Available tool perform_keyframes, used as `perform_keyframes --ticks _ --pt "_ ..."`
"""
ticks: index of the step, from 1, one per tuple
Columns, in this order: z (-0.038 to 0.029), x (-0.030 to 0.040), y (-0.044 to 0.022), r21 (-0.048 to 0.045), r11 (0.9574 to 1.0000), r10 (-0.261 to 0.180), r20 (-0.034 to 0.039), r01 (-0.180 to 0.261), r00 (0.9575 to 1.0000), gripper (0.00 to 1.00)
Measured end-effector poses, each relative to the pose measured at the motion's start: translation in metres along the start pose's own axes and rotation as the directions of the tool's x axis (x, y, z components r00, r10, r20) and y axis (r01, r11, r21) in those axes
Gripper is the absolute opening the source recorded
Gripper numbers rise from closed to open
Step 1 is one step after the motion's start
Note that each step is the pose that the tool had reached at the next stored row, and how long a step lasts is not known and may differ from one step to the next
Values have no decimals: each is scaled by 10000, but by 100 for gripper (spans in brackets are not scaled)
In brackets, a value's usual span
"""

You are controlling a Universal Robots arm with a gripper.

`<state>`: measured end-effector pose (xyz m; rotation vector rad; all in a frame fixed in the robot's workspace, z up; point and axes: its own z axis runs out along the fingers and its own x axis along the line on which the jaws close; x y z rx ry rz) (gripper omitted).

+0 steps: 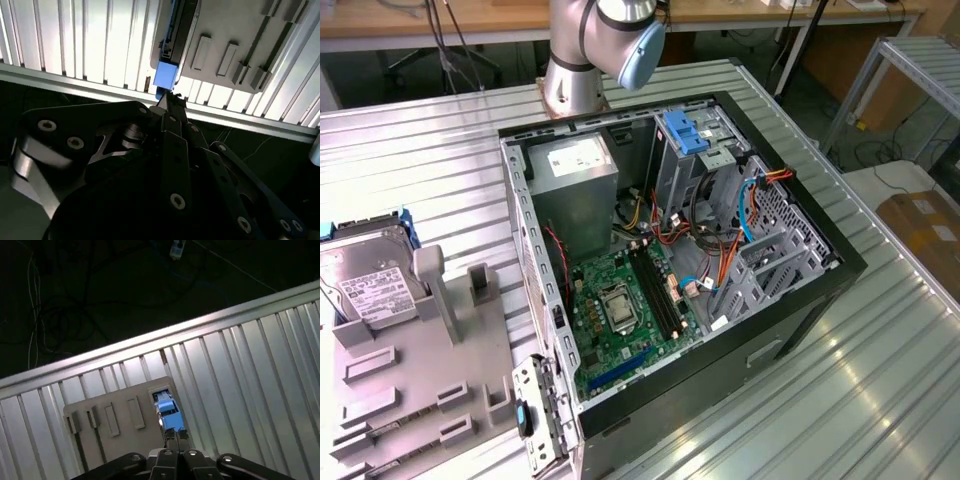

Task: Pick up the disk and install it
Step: 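Pick up the disk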

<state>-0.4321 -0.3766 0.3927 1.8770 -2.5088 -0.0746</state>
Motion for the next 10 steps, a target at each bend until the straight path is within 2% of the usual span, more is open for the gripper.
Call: perform_keyframes --ticks 2,5,6,8,9,10 --pt "0 0 0 -10 9988 -485 -23 485 9988 11" --pt "0 0 0 -28 9930 -1185 -54 1184 9929 11" --pt "0 0 0 -38 9878 -1556 -70 1555 9878 11" --pt "1 0 0 -50 9808 -1951 -87 1951 9807 11" --pt "1 0 0 -60 9739 -2271 -102 2271 9738 11" --pt "1 0 0 -74 9623 -2720 -121 2720 9622 11"
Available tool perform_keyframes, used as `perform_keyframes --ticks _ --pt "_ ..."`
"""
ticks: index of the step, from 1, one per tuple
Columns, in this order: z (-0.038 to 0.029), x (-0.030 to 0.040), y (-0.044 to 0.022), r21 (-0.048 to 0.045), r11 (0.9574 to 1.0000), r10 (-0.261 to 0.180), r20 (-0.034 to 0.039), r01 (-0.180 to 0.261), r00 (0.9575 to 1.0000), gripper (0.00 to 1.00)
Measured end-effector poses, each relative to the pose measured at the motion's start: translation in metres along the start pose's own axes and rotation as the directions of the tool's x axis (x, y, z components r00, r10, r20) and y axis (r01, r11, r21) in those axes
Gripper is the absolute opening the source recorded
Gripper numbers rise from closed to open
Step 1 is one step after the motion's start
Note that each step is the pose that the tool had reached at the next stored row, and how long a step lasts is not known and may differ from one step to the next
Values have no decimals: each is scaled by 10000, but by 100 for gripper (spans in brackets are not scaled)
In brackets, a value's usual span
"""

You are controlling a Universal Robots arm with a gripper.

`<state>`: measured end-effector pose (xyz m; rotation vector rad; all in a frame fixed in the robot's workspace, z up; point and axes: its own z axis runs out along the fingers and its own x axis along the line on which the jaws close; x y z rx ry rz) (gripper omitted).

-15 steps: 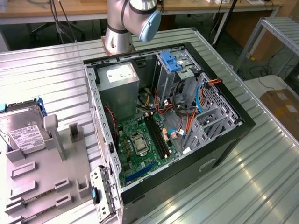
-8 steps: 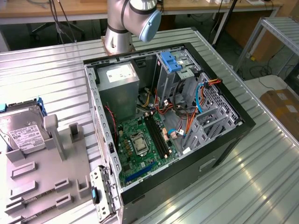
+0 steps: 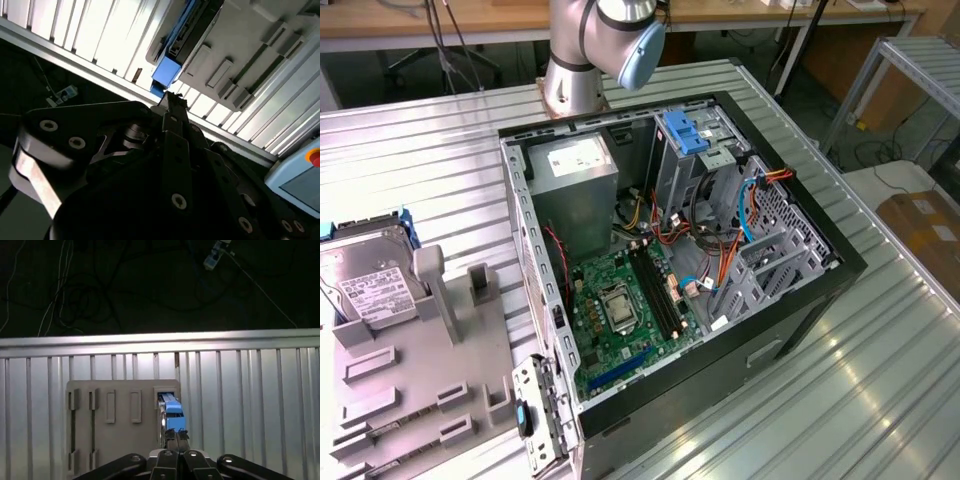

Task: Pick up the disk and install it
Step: 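Pick up the disk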

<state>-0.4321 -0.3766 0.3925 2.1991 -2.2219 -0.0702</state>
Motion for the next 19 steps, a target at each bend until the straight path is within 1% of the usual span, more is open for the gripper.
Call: perform_keyframes --ticks 1,2,3,4,5,6,8,10,11,13,14,15,16,18,19 --pt "0 0 0 -9 9994 -357 -17 357 9994 11" --pt "0 0 0 -17 9975 -711 -32 711 9975 11" --pt "0 0 0 -14 9966 -825 -38 825 9966 11" --pt "-1 0 1 -5 9966 -827 -40 827 9966 11" --pt "-1 -1 3 41 9966 -827 -52 827 9966 11" --pt "2 0 3 147 9967 -803 -65 804 9967 11" --pt "14 0 2 203 9982 -568 -58 569 9984 11" --pt "17 0 2 218 9988 -439 -55 440 9990 11" --pt "19 0 2 225 9993 -305 -51 306 9995 11" --pt "19 0 2 226 9993 -285 -54 287 9996 11" --pt "20 0 2 226 9993 -285 -54 286 9996 17" --pt "19 0 2 226 9993 -284 -54 286 9996 30" --pt "24 0 1 230 9993 -278 -56 279 9996 36" --pt "52 1 -7 268 9995 -191 -62 193 9998 48" --pt "71 2 -9 295 9995 -137 -61 139 9999 48"
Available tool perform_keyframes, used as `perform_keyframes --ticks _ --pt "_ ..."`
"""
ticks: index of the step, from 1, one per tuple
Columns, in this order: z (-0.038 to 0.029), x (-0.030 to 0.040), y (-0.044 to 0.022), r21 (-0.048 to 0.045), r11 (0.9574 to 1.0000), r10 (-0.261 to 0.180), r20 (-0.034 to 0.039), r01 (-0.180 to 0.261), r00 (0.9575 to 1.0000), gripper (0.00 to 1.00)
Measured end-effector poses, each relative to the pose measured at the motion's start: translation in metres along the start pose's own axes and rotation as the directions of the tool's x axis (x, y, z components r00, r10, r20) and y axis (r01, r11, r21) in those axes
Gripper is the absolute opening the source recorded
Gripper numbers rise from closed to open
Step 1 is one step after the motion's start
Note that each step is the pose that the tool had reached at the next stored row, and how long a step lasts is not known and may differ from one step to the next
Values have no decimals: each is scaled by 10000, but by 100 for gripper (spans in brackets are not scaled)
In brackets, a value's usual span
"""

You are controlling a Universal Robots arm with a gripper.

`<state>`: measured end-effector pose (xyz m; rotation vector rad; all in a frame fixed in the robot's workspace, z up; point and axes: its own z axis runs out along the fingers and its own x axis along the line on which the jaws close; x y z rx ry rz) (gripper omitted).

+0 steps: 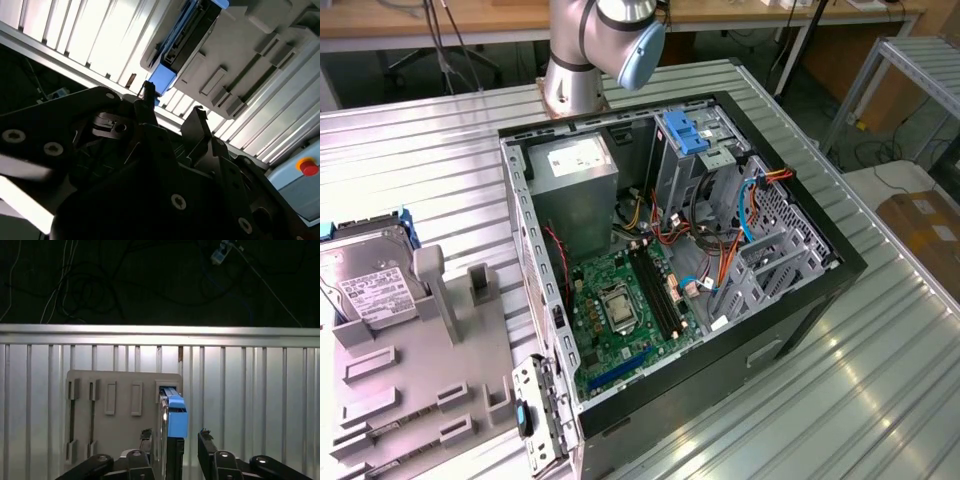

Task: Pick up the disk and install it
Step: 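Pick up the disk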

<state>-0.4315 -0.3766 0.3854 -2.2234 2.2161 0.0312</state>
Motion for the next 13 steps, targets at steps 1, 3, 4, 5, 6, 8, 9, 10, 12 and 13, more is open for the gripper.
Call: perform_keyframes --ticks 1,3,4,5,6,8,9,10,12,13 --pt "16 0 -1 11 10000 45 0 -45 10000 48" --pt "39 0 -1 29 9999 155 1 -155 9999 48" --pt "58 1 -1 45 9996 296 3 -296 9996 48" --pt "75 1 -1 57 9990 443 6 -443 9990 48" --pt "87 1 -1 66 9988 487 6 -487 9988 48" --pt "113 3 2 186 9986 496 8 -496 9988 48" --pt "133 4 4 241 9985 495 10 -495 9988 48" --pt "148 9 8 250 9985 495 9 -495 9988 48" --pt "184 16 10 256 9985 497 -134 -494 9987 56" --pt "202 16 10 264 9984 499 -250 -492 9984 56"
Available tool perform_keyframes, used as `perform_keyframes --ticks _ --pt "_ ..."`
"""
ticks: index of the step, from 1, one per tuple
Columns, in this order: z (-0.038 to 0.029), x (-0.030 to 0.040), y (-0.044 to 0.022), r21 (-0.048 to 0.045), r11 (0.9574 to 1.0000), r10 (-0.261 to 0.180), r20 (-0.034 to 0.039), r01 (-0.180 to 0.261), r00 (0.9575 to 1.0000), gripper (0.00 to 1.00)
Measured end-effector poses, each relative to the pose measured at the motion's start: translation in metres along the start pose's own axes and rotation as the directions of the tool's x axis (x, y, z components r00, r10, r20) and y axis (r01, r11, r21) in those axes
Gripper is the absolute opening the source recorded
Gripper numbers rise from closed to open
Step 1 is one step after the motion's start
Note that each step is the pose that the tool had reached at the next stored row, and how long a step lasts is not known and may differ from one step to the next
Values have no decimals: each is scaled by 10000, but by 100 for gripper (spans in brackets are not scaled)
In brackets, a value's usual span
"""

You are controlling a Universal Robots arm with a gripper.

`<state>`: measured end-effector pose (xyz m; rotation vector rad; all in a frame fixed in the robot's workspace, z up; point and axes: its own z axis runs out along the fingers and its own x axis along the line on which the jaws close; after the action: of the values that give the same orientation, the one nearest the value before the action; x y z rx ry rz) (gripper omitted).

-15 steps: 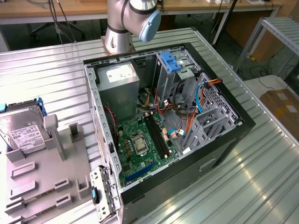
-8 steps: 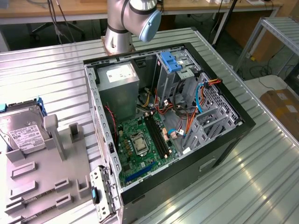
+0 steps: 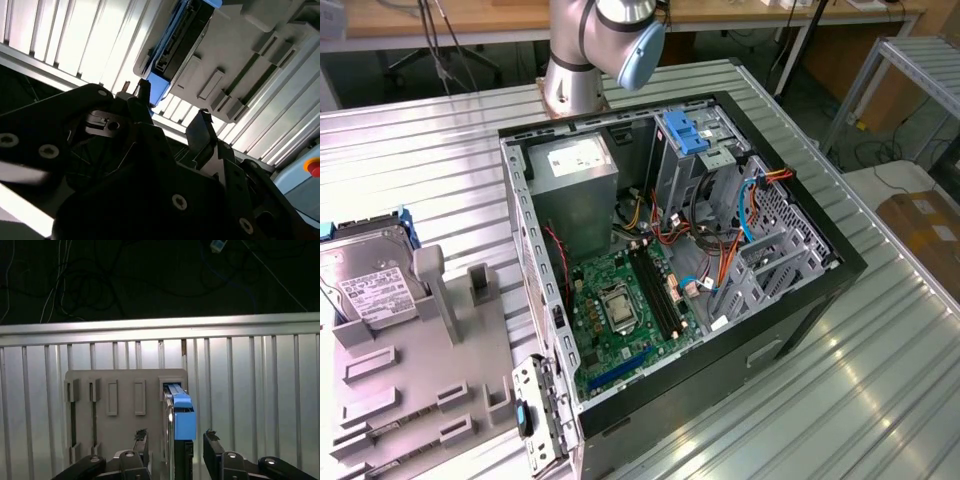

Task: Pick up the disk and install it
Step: 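Pick up the disk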

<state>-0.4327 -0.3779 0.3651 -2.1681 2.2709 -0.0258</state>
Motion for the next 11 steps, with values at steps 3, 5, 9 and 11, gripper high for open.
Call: perform_keyframes --ticks 3,5,9,11 --pt "59 -3 1 3 10000 0 -110 0 9999 56" --pt "96 -33 3 3 10000 1 -111 -1 9999 56" --pt "203 -59 10 4 10000 0 -111 0 9999 56" --pt "247 -59 18 4 10000 0 -112 0 9999 56"
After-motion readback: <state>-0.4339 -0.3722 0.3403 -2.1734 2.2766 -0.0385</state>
